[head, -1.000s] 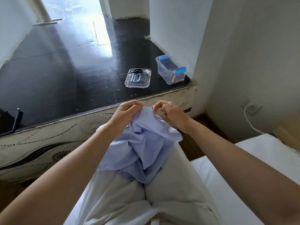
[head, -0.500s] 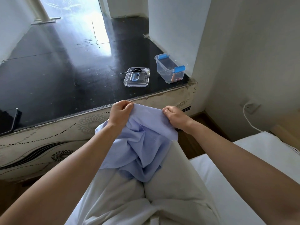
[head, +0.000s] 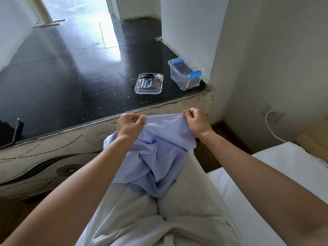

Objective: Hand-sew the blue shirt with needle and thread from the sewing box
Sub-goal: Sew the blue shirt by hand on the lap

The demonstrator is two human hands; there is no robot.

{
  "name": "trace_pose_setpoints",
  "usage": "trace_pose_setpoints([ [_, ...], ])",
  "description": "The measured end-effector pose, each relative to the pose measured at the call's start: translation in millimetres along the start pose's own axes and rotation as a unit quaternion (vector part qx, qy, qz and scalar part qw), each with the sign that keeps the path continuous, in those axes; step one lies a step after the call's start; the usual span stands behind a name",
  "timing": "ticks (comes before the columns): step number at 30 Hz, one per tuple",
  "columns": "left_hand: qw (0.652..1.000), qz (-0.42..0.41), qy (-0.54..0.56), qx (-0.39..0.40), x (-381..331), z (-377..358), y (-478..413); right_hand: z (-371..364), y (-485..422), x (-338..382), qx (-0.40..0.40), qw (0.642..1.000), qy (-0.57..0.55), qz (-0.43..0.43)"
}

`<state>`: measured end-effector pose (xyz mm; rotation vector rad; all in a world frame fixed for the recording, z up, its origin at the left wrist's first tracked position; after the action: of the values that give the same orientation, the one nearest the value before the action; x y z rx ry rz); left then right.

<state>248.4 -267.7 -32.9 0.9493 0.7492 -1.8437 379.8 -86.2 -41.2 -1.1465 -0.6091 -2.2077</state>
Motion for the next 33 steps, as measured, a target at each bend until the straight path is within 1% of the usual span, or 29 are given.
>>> trace_pose_setpoints([
  [3,0.999,0.002,0.026,0.036,-1.0,-0.4,2.7,1.6,-1.7,-4.8,-0.005,1.0,0.013,-0.005],
  [6,0.993,0.052,0.082,0.071,-3.6,0.0,8.1,4.2,-4.4,-9.8,-0.023,0.999,0.003,-0.034],
  [8,0.987,0.074,0.12,0.071,-5.4,1.6,9.6,8.7,-5.0,-10.3,-0.055,0.998,0.006,-0.041],
  [10,0.982,0.078,0.159,0.068,-7.8,2.9,9.2,13.4,-4.3,-7.0,-0.099,0.995,0.006,-0.027],
  [12,0.975,0.073,0.199,0.069,-11.0,2.8,8.5,14.9,-1.5,0.9,-0.112,0.993,-0.027,-0.013],
  [14,0.97,0.067,0.218,0.084,-14.1,2.2,8.9,11.8,2.8,12.0,-0.074,0.995,-0.07,-0.003],
  [17,0.965,0.058,0.228,0.12,-18.0,2.9,9.7,5.1,8.8,27.9,0.002,0.994,-0.104,0.022],
  [20,0.963,0.043,0.226,0.14,-23.3,5.6,10.6,-0.1,11.9,35.6,0.103,0.984,-0.137,0.051],
  [22,0.966,0.032,0.216,0.141,-26.6,6.9,11.5,-0.8,13.8,37.1,0.138,0.977,-0.14,0.083],
  [26,0.966,0.016,0.207,0.152,-29.0,8.4,12.9,-1.1,15.1,37.4,0.138,0.974,-0.146,0.103],
  [31,0.969,0.013,0.19,0.157,-30.5,5.4,13.8,-5.3,13.8,34.4,0.117,0.985,-0.079,0.099],
  [33,0.969,0.007,0.187,0.162,-31.3,4.7,14.8,-7.1,14.1,33.3,0.127,0.985,-0.066,0.093],
])
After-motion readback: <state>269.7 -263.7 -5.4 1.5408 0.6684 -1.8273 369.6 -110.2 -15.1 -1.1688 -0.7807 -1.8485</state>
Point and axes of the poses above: each hand's wrist, its own y-axis away from the middle knuckle, its own z-axis out of the back of the hand, x = y × z, the point moved 1 cm from there along -y, towards the middle knuckle, and after that the axes turned 9 degrees about -z, right-handed, at the moved point
